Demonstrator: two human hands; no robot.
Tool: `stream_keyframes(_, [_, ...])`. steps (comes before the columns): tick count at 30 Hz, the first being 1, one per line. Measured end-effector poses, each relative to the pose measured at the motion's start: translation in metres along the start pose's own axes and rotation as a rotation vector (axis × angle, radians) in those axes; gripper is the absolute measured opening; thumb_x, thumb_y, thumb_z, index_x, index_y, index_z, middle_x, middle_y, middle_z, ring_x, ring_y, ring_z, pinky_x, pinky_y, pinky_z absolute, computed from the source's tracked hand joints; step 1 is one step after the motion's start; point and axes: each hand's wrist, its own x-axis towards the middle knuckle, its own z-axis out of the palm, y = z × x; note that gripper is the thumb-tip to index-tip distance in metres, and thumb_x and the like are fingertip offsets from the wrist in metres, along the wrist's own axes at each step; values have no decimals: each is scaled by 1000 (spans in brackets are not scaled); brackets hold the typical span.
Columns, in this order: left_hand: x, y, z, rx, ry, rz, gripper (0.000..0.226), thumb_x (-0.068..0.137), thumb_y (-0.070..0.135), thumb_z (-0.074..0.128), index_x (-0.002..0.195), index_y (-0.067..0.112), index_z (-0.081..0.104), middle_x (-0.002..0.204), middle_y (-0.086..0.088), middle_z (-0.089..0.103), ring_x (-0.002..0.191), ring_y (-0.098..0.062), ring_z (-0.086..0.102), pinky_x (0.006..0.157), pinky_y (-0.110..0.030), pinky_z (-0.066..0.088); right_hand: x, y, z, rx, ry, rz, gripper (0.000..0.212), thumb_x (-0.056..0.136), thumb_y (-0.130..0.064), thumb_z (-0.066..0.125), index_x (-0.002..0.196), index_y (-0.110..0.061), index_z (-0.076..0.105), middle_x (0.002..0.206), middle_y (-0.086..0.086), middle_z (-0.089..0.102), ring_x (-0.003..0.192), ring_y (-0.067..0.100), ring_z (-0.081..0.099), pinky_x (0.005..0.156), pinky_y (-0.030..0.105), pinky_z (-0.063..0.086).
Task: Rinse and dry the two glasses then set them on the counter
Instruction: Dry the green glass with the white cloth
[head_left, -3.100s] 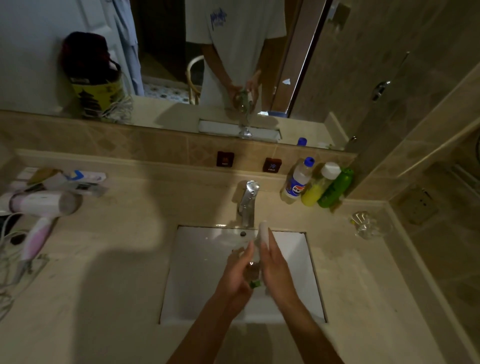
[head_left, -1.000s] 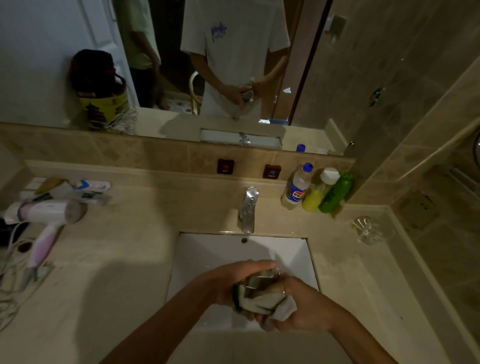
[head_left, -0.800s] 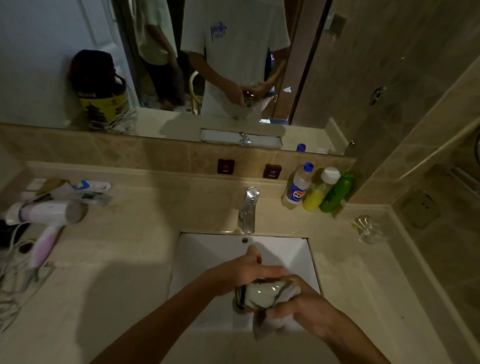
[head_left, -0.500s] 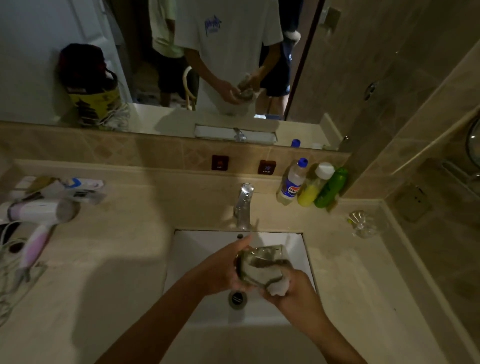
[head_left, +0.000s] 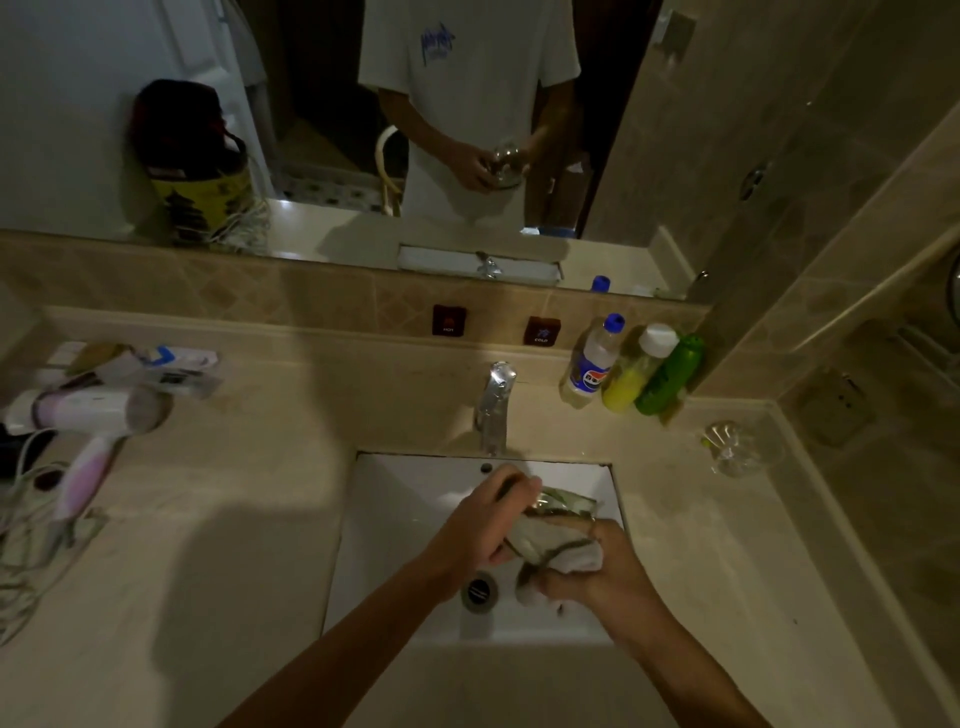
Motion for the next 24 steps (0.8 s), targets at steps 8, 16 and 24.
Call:
stream_keyframes(8, [2,-14,-11,369,-7,386,9,103,24,55,100,18,60,66,18,58,59,0,48,59,-15,39,-13,-6,17,687,68,259,36,65,5,62,100,12,65,104,31,68,97,44,67,85,52,48])
stream_keyframes(16, [7,-11,-27,-156,-389,-183,72,100,72,27,70,13,55,53,-1,48,39,-9,38,39,-20,28,-7,-3,34,-739,65,-161,41,78,-17,62,116,-30,66,116,-10,65,106,5,59,86,5,38])
stream_keyframes(24, [5,-17,-18,51,-25,-18,31,104,41,49,92,14,59,68,5,64,60,-12,60,58,-26,52,4,6,37,-193,151,140,40,71,0,73,90,-35,76,87,-11,75,76,3,69,70,20,53])
